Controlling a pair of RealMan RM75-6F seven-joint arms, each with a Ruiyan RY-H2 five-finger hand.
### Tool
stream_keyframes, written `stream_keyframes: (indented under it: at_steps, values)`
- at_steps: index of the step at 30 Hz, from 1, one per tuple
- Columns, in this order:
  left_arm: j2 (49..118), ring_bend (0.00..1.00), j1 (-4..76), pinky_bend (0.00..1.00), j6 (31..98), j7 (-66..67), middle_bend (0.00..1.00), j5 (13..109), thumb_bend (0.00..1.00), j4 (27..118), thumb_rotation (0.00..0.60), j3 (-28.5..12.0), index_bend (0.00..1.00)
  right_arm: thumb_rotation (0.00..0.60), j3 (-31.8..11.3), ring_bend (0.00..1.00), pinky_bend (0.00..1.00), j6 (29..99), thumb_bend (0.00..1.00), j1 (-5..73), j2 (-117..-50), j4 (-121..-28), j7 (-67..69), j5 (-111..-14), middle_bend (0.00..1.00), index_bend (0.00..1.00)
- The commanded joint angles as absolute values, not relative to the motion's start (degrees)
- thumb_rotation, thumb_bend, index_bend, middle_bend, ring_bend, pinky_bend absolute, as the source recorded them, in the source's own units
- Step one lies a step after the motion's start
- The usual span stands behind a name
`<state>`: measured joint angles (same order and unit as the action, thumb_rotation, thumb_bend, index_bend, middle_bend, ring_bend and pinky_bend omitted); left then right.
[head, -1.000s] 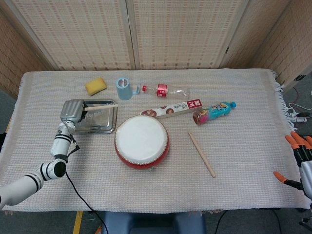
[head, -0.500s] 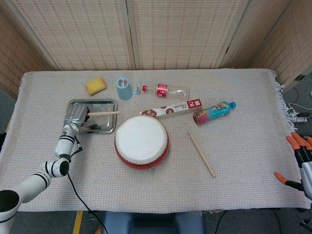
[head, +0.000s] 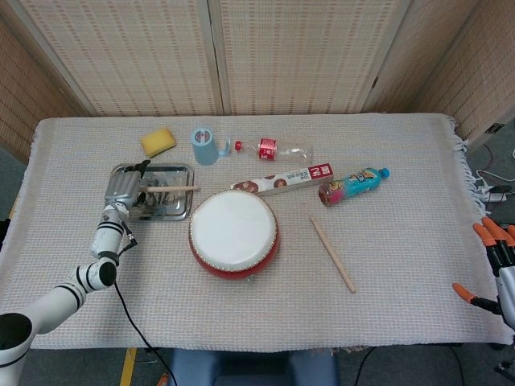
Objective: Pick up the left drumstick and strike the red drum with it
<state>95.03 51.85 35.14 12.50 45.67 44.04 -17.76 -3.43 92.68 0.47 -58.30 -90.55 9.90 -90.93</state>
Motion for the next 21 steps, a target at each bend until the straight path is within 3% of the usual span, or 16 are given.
stream_keyframes:
  at_steps: [1,12,21]
  values:
    - [94.7,0.05,51.9,0.23,35.3,13.1,0.05,44.7,0.38,44.6,0.600,-18.2,0.00,0.600,-3.4,0.00,0.00,92.8,0.00,0.4,-58.3,-90.5,9.9,-90.9,0.00,0.00]
    - [91.2,0.01,50.3,0.17,38.1,10.0,0.00,43.6,0.36,50.1,0.600,-20.6,0.00,0.600,-3.4,0.00,0.00,93.7,0.00,0.0,-57.7,-91.0,9.9,-91.4,0.00,0.00]
    - [79.9,0.01,42.3,0.17,49.4,7.0,0.04,48.0,0.36,68.1,0.600,-20.6,0.02,0.600,-3.4,0.00,0.00,93.0,0.00,0.4,-57.7,-90.2,12.3,-91.5,0.00,0.00]
